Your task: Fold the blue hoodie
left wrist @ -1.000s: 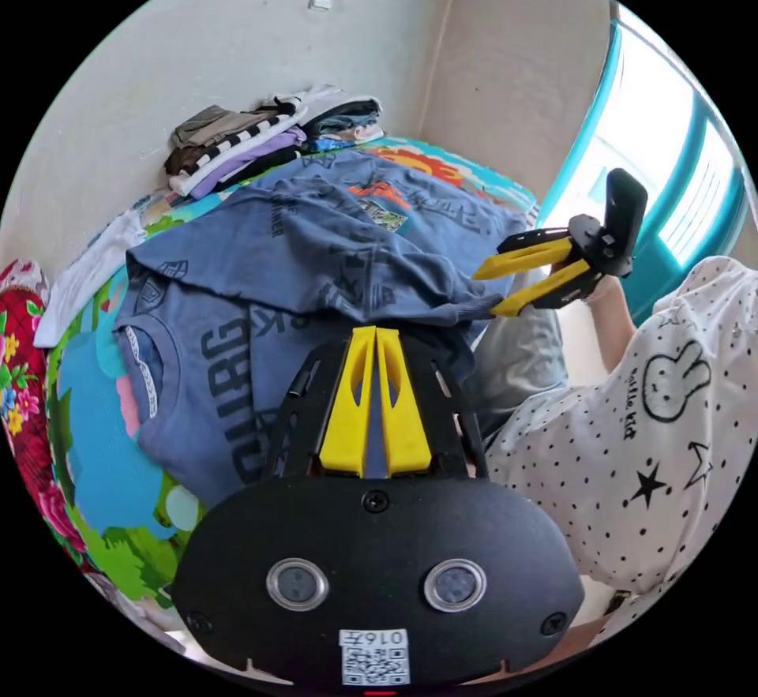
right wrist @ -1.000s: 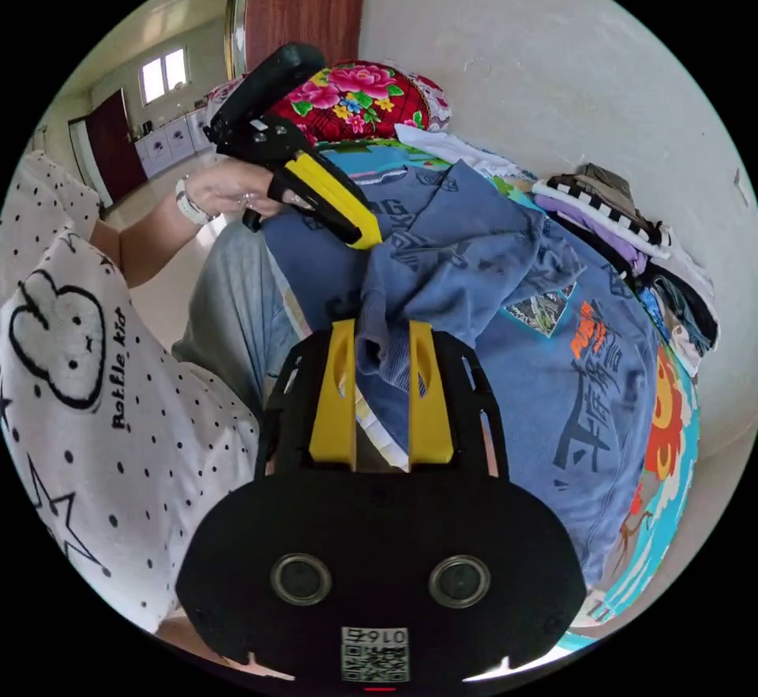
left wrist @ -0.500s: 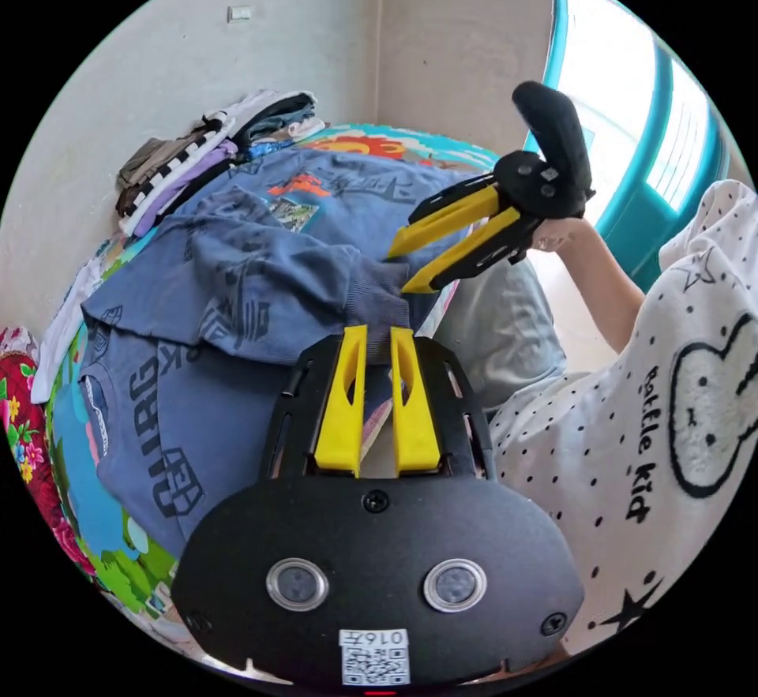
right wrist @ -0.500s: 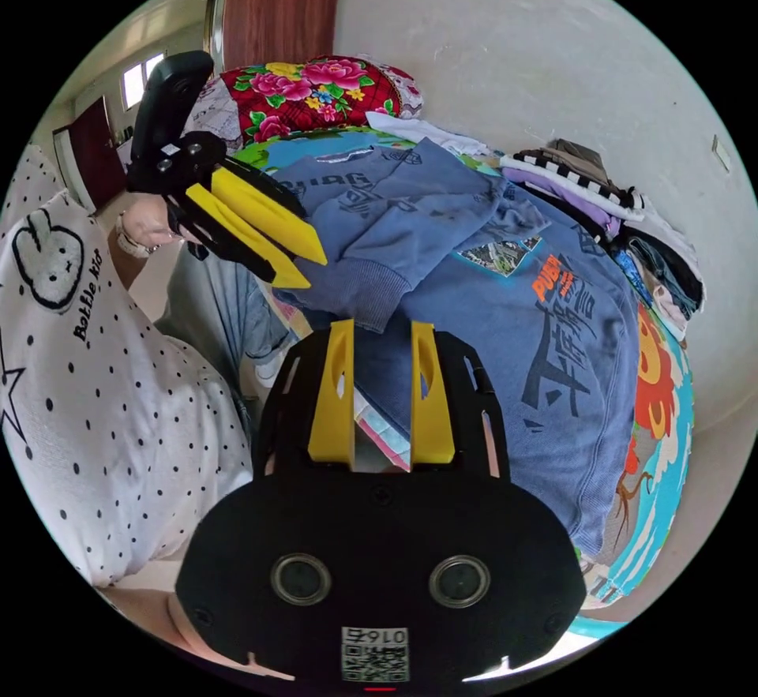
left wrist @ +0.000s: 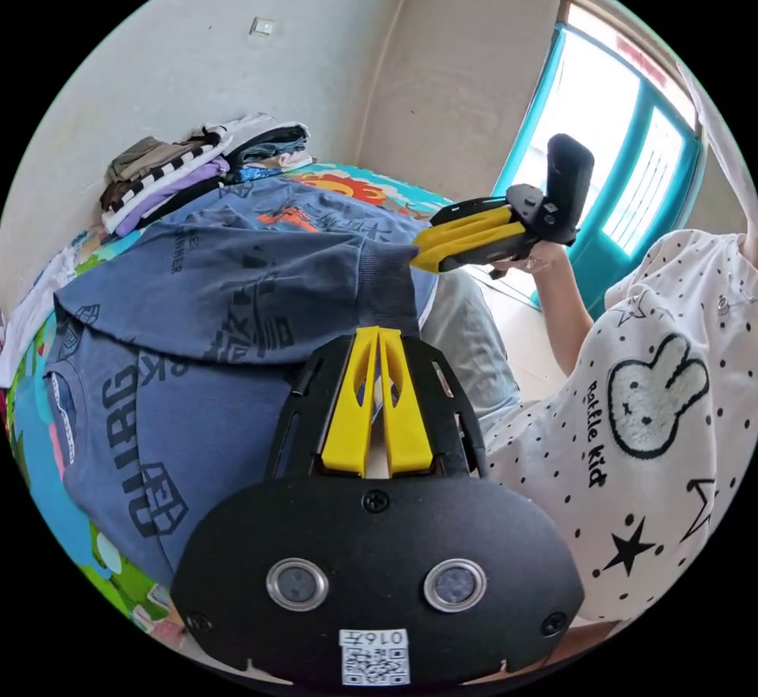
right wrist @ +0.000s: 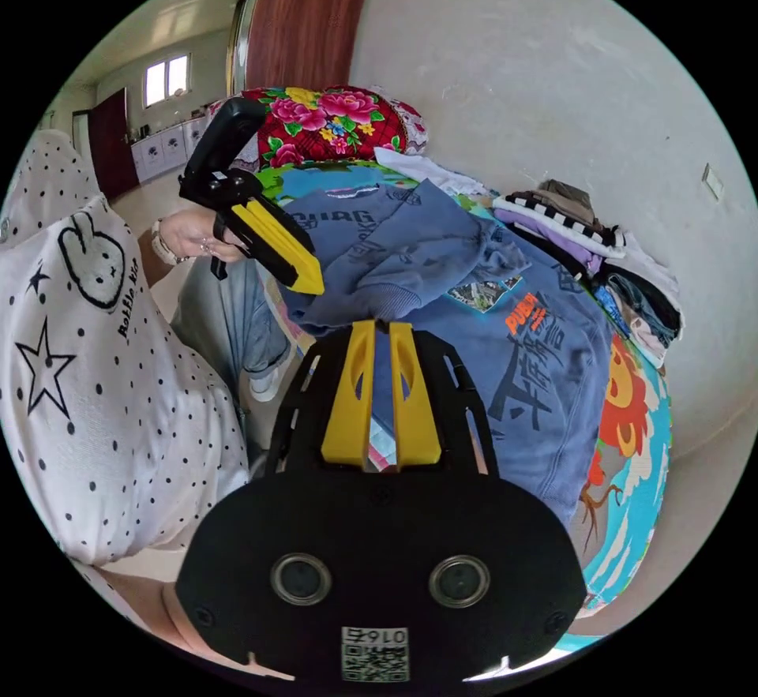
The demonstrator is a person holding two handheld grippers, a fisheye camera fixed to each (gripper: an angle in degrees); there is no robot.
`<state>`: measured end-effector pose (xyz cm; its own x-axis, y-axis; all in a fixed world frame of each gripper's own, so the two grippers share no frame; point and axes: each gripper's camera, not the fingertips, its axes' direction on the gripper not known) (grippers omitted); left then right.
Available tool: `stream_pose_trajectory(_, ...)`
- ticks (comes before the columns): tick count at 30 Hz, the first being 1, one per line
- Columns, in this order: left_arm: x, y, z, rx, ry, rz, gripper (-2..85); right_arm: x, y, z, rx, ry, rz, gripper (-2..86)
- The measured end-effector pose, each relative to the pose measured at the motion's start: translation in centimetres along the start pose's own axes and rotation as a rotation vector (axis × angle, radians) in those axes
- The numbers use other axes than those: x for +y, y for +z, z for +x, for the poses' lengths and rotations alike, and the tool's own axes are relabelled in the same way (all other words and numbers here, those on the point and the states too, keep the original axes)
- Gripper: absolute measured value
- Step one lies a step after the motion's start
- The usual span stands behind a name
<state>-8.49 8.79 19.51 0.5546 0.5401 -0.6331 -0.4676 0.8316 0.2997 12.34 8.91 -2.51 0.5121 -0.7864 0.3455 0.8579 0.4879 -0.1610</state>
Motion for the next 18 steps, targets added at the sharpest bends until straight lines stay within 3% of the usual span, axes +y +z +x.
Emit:
stream_pose_trajectory(5, 1.1, -1.1, -4.2, -0.057, -0.090, 0.043, -0.9, -0.5, 3.9, 2.5, 0.031, 0.069, -0.280, 2.8)
stream_pose_trajectory(9, 0.4, -6.3, -10.3, -0.372, -0.124, 0.051, -0.7, -3.1, 0.5, 7.4, 0.021, 0.038, -0.044, 5.8)
stream_pose_trajectory(11, -1.5, -9.2, -16.1, -0.618, -0.132, 0.019, -0.1, -5.7, -0.6, 10.5, 0.080, -0.006, 0.097, 6.6)
stream_pose_trajectory(13, -3.2, -10.3, -21.8, -0.691, -0.158, -0.027, 1.6, -10.6, 0.7, 14.9, 0.174, -0.076, 0.179, 8.2)
stream_pose_trajectory(18, -6.6, -8.9, -36.8, -0.589, -0.225, -0.128, 7.0, -21.0, 10.4, 24.9, 0.132, -0.116, 0.108, 13.1)
